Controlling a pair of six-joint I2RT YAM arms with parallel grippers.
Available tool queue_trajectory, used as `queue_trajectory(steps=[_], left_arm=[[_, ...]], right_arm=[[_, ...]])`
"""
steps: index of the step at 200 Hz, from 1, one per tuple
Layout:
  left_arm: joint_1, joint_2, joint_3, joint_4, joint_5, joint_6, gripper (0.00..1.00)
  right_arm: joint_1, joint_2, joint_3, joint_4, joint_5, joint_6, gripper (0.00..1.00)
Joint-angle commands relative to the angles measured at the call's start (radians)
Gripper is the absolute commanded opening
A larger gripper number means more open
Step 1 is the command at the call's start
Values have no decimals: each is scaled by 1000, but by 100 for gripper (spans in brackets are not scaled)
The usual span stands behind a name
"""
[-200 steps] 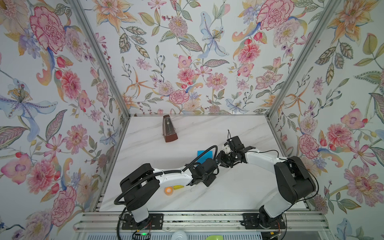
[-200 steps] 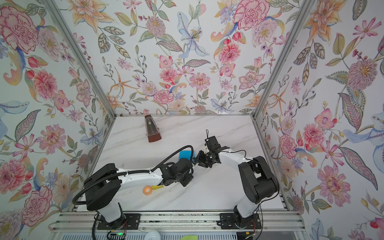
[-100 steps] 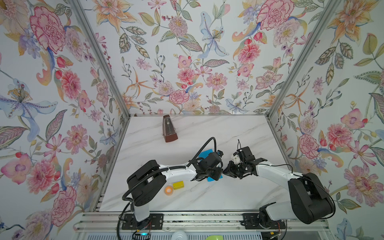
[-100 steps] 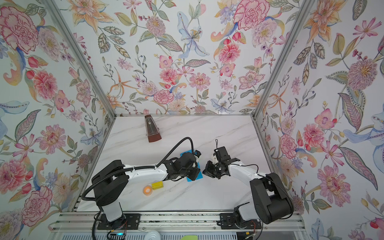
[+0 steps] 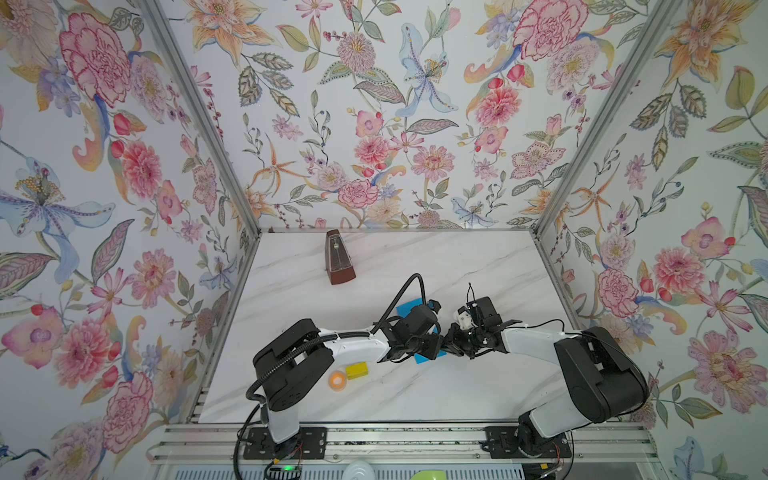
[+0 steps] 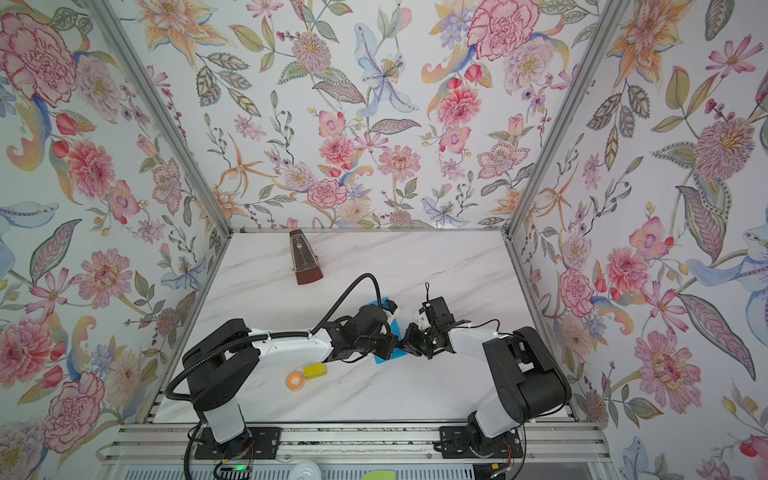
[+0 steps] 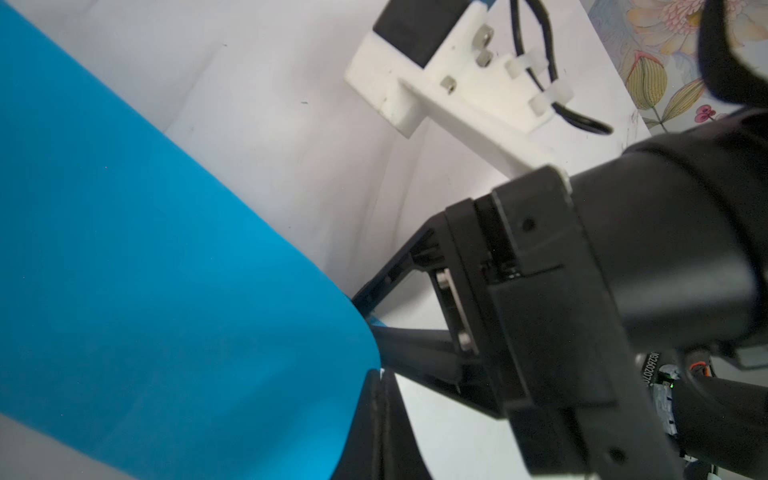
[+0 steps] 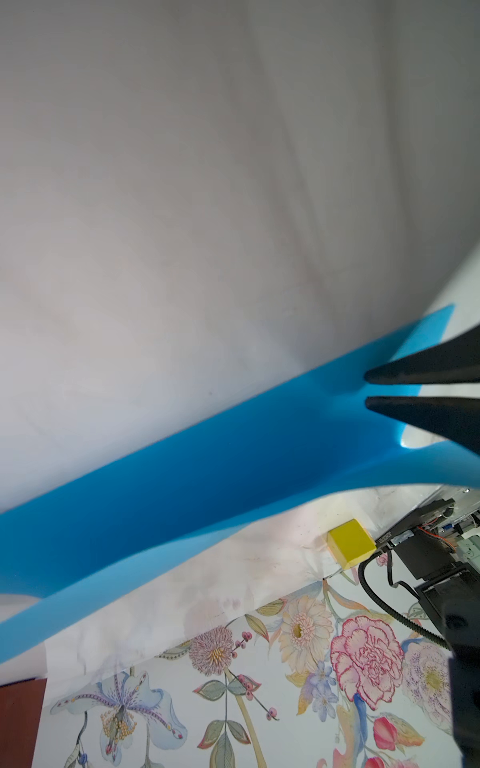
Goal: Fold a paper plane with a square sheet of paper (fold left side to right side)
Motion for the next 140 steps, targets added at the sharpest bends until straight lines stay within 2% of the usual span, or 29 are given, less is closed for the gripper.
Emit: queue_trajectory(steps=[1, 66, 140], left_arm=[[23, -24, -31, 14, 26, -9, 0], [113, -96, -119, -26, 39, 54, 0], [159, -65, -95, -69, 34, 132, 0]], right_arm=[[4, 28, -22, -1, 30, -19, 10], [4, 20, -26, -40, 49, -37, 9], [18, 13, -4, -70, 58, -43, 9]])
